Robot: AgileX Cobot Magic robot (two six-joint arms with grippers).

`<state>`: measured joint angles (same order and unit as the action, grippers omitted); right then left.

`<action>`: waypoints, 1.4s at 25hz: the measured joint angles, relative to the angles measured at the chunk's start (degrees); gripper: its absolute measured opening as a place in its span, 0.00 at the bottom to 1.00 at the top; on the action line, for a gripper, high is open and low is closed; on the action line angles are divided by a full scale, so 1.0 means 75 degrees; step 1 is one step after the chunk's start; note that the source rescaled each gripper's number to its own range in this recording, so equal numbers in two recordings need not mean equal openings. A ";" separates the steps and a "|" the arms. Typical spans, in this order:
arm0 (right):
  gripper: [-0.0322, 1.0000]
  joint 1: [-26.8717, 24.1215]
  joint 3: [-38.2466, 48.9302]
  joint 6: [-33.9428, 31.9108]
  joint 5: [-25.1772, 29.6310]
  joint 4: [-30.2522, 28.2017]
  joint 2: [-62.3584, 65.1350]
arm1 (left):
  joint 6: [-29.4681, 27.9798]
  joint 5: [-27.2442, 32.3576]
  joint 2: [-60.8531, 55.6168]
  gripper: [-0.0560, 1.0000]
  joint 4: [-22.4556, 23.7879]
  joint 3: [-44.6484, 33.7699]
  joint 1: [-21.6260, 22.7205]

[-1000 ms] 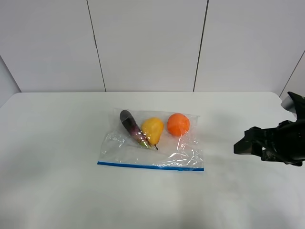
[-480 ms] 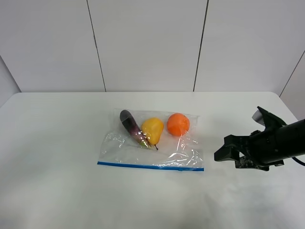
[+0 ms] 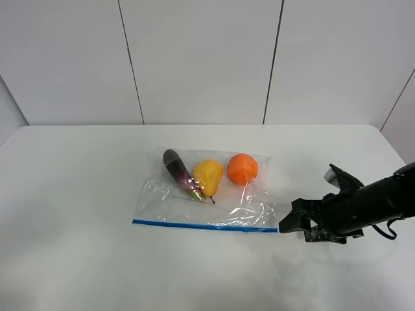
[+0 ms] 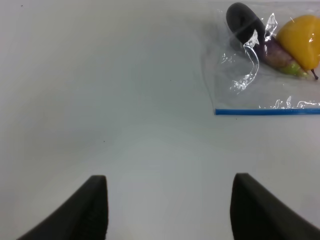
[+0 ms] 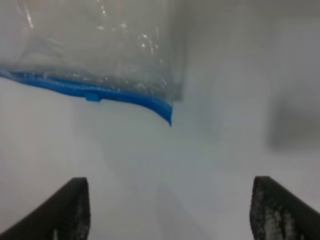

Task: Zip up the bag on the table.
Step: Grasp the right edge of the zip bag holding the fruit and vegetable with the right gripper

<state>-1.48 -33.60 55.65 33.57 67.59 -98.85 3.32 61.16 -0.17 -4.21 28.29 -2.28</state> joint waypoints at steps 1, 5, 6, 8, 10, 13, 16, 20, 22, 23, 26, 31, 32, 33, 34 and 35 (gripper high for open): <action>0.94 0.0000 0.0000 0.0254 0.0000 0.0245 -0.0086 | 0.0000 0.0000 0.0000 0.77 0.0000 0.0000 0.0000; 0.94 0.0000 -0.0004 0.1300 -0.0008 0.1199 -0.0366 | 0.0000 0.0000 0.0000 0.77 0.0000 0.0000 0.0000; 0.94 0.0000 -0.0004 0.1482 -0.0008 0.1374 -0.0436 | 0.0000 0.0000 0.0000 0.77 0.0000 0.0000 0.0000; 0.94 0.0000 -0.0008 0.1810 -0.0008 0.1706 -0.0573 | 0.0000 0.0000 0.0000 0.77 0.0000 0.0000 0.0000; 0.94 0.0000 -0.0008 0.2030 -0.0008 0.1920 -0.0751 | 0.0000 0.0000 0.0000 0.77 0.0000 0.0000 0.0000; 0.94 0.0000 -0.0021 0.2448 0.0168 0.2257 -0.1075 | 0.0000 0.0000 0.0000 0.77 0.0000 0.0000 0.0000; 0.93 0.0000 -0.0113 0.2851 0.0631 0.2641 -0.1406 | 0.0000 0.0000 0.0000 0.77 0.0000 0.0000 0.0000; 0.92 0.0000 -0.0356 0.3039 0.1222 0.2929 -0.1873 | 0.0000 0.0000 0.0000 0.77 0.0000 0.0000 0.0000; 0.92 0.0000 -0.0442 0.3044 0.1370 0.2975 -0.1993 | 0.0000 0.0000 0.0000 0.77 0.0000 0.0000 0.0000; 0.92 0.0000 -0.0465 0.3051 0.1400 0.3002 -0.2026 | 0.0000 0.0000 0.0000 0.77 0.0000 0.0000 0.0000; 0.92 0.0000 -0.0464 0.3120 0.1467 0.3049 -0.2060 | 0.0000 0.0000 0.0000 0.77 0.0000 0.0000 0.0000; 0.92 0.0000 -0.0464 0.3257 0.1567 0.3055 -0.2067 | 0.0000 0.0000 0.0000 0.77 0.0000 0.0000 0.0000; 0.92 0.0000 -0.0464 0.3301 0.1598 0.3065 -0.2076 | 0.0000 0.0000 0.0000 0.77 0.0000 0.0000 0.0000; 0.92 0.0000 -0.0464 0.3366 0.1636 0.3081 -0.2092 | 0.0000 0.0000 0.0000 0.77 0.0000 0.0000 0.0000; 0.92 0.0000 -0.0464 0.3402 0.1683 0.3096 -0.2114 | 0.0000 0.0000 0.0000 0.77 0.0000 0.0000 0.0000; 0.92 0.0000 -0.0464 0.3429 0.1702 0.3109 -0.2128 | 0.0000 0.0000 0.0000 0.77 0.0000 0.0000 0.0000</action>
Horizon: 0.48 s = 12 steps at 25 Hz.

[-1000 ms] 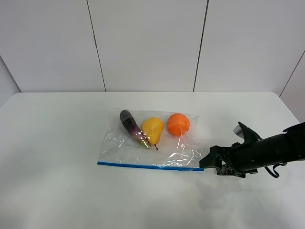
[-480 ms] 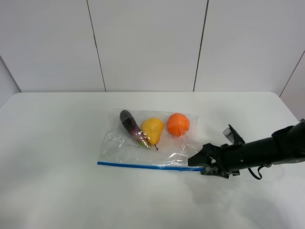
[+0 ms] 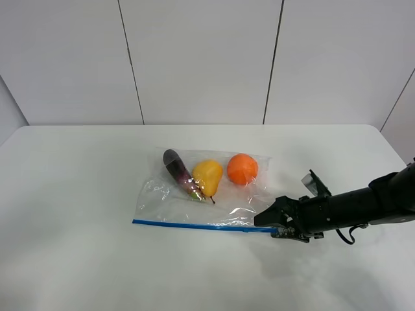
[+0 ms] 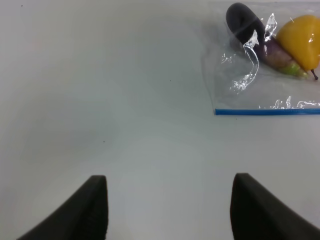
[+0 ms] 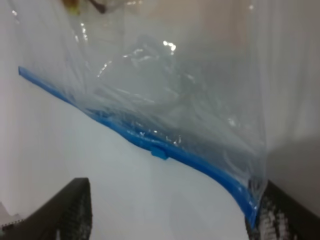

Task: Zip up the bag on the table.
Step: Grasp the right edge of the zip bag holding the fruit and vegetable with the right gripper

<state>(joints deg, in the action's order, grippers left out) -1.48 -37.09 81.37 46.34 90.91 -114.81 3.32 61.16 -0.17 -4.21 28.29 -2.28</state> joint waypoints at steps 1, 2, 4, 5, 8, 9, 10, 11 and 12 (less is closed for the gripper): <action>0.92 0.0000 0.0000 0.0064 0.0019 0.0005 0.0000 | 0.0000 0.0000 0.0000 0.77 0.0000 0.0000 0.0000; 0.92 0.0000 0.0000 0.0142 0.0034 0.0005 0.0000 | 0.0000 0.0000 0.0000 0.77 0.0000 0.0000 0.0000; 0.92 0.0000 0.0000 0.0200 0.0034 0.0015 0.0000 | 0.0000 0.0000 0.0000 0.77 0.0000 0.0000 0.0000; 0.92 0.0000 0.0000 0.0218 0.0034 0.0024 0.0000 | 0.0000 0.0000 0.0000 0.77 0.0000 0.0000 0.0000; 0.92 0.0000 0.0000 0.0255 0.0034 0.0069 0.0000 | 0.0000 0.0000 0.0000 0.77 0.0000 0.0000 0.0000; 0.92 0.0000 0.0000 0.0286 0.0034 0.0125 0.0000 | 0.0000 0.0000 0.0000 0.77 0.0000 0.0000 0.0000; 0.92 0.0011 0.0000 0.0314 0.0026 0.0181 0.0000 | 0.0000 0.0000 0.0000 0.77 0.0000 0.0000 0.0000; 0.92 0.0030 0.0000 0.0350 0.0020 0.0255 0.0000 | 0.0000 0.0000 0.0000 0.77 0.0000 0.0000 0.0000; 0.92 0.0088 0.0000 0.0400 0.0005 0.0360 -0.0007 | 0.0000 0.0000 0.0000 0.77 0.0000 0.0000 0.0000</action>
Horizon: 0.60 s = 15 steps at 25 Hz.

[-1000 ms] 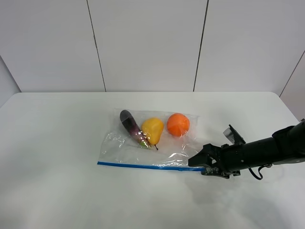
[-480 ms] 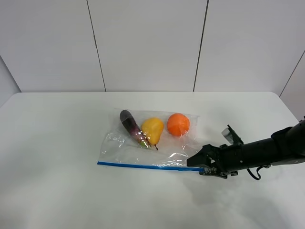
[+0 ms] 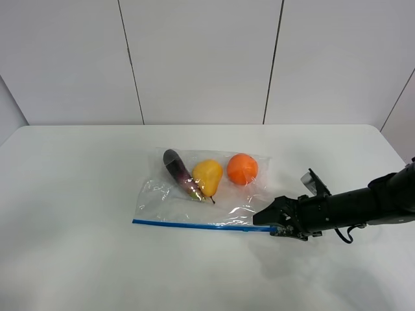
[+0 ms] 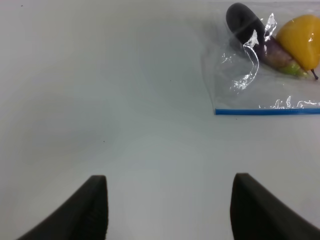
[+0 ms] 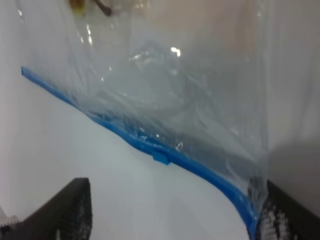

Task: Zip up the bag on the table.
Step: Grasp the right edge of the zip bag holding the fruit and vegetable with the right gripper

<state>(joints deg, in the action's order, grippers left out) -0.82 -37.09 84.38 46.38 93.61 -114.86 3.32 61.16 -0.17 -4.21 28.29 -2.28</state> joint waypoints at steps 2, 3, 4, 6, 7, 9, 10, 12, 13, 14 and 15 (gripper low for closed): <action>0.92 0.0134 0.0007 0.0126 -0.0007 0.0186 -0.0006 | 0.0000 0.0000 0.0000 0.77 0.0000 0.0000 0.0000; 0.92 0.0217 0.0007 0.0178 -0.0017 0.0298 -0.0006 | 0.0000 0.0000 0.0000 0.77 0.0000 0.0000 0.0000; 0.91 0.0295 0.0007 0.0197 -0.0025 0.0382 -0.0006 | 0.0000 0.0000 0.0000 0.77 0.0000 0.0000 0.0000; 0.88 0.0366 0.0007 0.0222 -0.0039 0.0447 -0.0006 | 0.0000 0.0000 0.0000 0.77 0.0000 0.0000 0.0000; 0.86 0.0374 0.0007 0.0222 -0.0065 0.0446 -0.0016 | 0.0000 0.0000 0.0000 0.77 0.0000 0.0000 0.0000; 0.82 0.0374 0.0007 0.0222 -0.0109 0.0474 -0.0016 | 0.0000 0.0000 0.0000 0.77 0.0000 0.0000 0.0000; 0.80 0.0374 0.0007 0.0222 -0.0122 0.0482 -0.0016 | 0.0000 0.0000 0.0000 0.77 0.0000 0.0000 0.0000; 0.74 0.0374 0.0007 0.0222 -0.0136 0.0505 -0.0016 | 0.0000 0.0000 0.0000 0.77 0.0000 0.0000 0.0000; 0.70 0.0374 0.0007 0.0222 -0.0152 0.0505 -0.0016 | 0.0000 0.0000 0.0000 0.77 0.0000 0.0000 0.0000; 0.65 0.0374 0.0007 0.0222 -0.0160 0.0505 -0.0016 | 0.0000 0.0000 0.0000 0.77 0.0000 0.0000 0.0000; 0.59 0.0374 0.0007 0.0222 -0.0165 0.0514 -0.0016 | 0.0000 0.0000 0.0000 0.77 0.0000 0.0000 0.0000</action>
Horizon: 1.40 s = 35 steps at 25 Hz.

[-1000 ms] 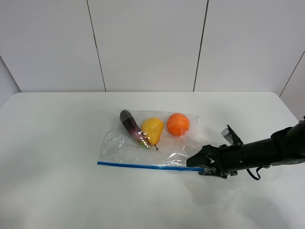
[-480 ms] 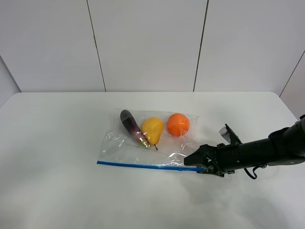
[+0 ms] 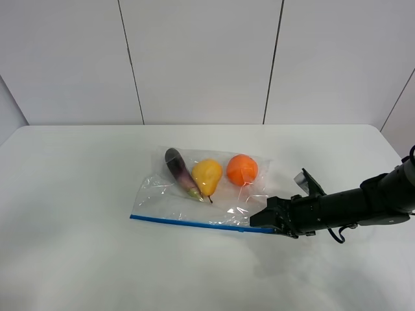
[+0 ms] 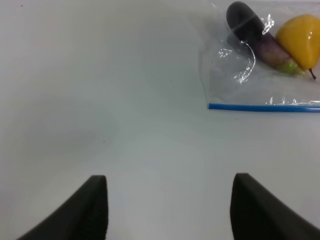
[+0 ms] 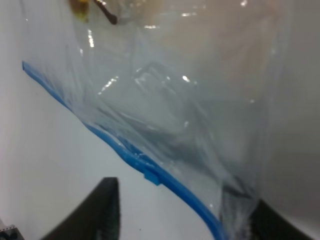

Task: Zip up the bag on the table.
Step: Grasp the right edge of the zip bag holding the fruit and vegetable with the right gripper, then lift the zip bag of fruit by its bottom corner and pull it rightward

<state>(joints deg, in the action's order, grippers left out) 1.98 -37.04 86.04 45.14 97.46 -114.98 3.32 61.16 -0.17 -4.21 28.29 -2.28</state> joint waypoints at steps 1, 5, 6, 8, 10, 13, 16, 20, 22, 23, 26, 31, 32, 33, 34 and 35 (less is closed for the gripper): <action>0.55 0.0000 0.0000 0.0000 -0.0009 0.0000 0.0000 | 0.0000 0.0000 0.0000 0.77 0.0000 0.0000 0.0000; 0.30 0.0000 0.0000 0.0000 -0.0009 0.0008 0.0000 | 0.0000 0.0000 0.0000 0.77 0.0000 0.0000 0.0000; 0.23 0.0000 0.0000 0.0000 -0.0009 0.0008 0.0000 | 0.0000 0.0000 0.0000 0.77 0.0000 0.0000 0.0000; 0.12 0.0000 0.0000 0.0000 -0.0009 0.0042 0.0000 | 0.0000 0.0000 0.0000 0.77 0.0000 0.0000 0.0000; 0.04 0.0000 0.0000 0.0000 -0.0009 0.0133 0.0000 | 0.0000 0.0000 0.0000 0.77 0.0000 0.0000 0.0000; 0.03 0.0000 0.0000 0.0000 -0.0009 0.0253 0.0000 | 0.0000 0.0000 0.0000 0.77 0.0000 0.0000 0.0000; 0.03 0.0000 0.0000 0.0000 -0.0009 0.0297 0.0000 | 0.0000 0.0000 0.0000 0.77 0.0000 0.0000 0.0000; 0.03 0.0000 0.0000 0.0000 0.0164 0.0305 0.0000 | 0.0000 0.0000 0.0000 0.77 0.0000 0.0000 0.0000; 0.03 0.0000 0.0000 0.0000 0.0416 0.0305 0.0000 | 0.0000 0.0000 0.0000 0.77 0.0000 -0.0002 0.0000; 0.03 0.0000 0.0000 0.0000 0.0509 0.0305 0.0000 | 0.0000 0.0000 0.0000 0.77 0.0000 -0.0009 0.0000; 0.03 0.0000 0.0000 0.0032 0.0858 0.0305 0.0000 | 0.0000 0.0000 0.0000 0.77 0.0000 -0.0011 0.0000; 0.03 0.0000 0.0000 0.0173 0.1383 0.0323 0.0000 | 0.0000 0.0000 0.0000 0.77 0.0000 -0.0011 0.0000; 0.03 0.0000 -0.0008 0.0178 0.1515 0.0323 0.0000 | 0.0000 0.0000 0.0000 0.77 0.0000 -0.0011 0.0000; 0.03 0.0000 -0.0046 0.0199 0.1634 0.0330 0.0000 | 0.0000 0.0000 0.0000 0.77 0.0000 -0.0011 0.0000; 0.03 0.0000 -0.0085 0.0205 0.1704 0.0330 0.0000 | 0.0000 0.0000 0.0000 0.77 0.0000 -0.0011 0.0000; 0.03 0.0000 -0.0108 0.0219 0.1793 0.0330 0.0000 | 0.0000 0.0000 0.0000 0.77 0.0000 -0.0011 0.0000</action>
<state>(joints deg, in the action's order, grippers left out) 1.98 -37.84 87.69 58.59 99.94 -114.98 3.32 61.16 -0.17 -4.21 28.21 -2.28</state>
